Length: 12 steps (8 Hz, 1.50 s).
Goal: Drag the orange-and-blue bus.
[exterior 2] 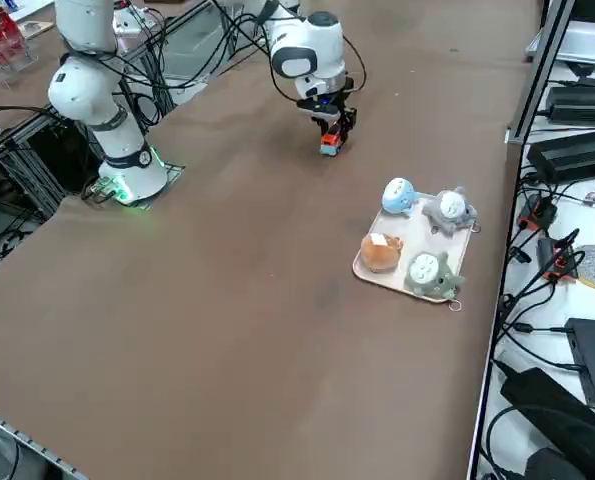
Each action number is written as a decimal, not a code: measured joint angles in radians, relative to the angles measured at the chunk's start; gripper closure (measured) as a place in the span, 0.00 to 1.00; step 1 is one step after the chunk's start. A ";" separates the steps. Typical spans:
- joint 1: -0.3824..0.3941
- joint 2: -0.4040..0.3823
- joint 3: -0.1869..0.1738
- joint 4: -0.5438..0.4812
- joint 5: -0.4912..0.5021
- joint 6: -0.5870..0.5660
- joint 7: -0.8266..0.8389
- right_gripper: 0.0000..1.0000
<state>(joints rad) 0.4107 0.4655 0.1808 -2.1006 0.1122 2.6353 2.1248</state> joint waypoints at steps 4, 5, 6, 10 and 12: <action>0.079 0.029 0.000 0.046 0.000 -0.003 0.065 0.37; 0.095 0.034 0.000 0.055 0.000 -0.009 0.081 0.37; 0.108 0.038 0.000 0.063 0.000 -0.013 0.092 0.37; 0.120 0.042 0.000 0.067 0.000 -0.032 0.100 0.20; 0.120 0.043 -0.001 0.082 0.000 -0.085 0.101 0.00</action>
<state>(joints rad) 0.5309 0.5087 0.1800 -2.0186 0.1122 2.5506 2.2257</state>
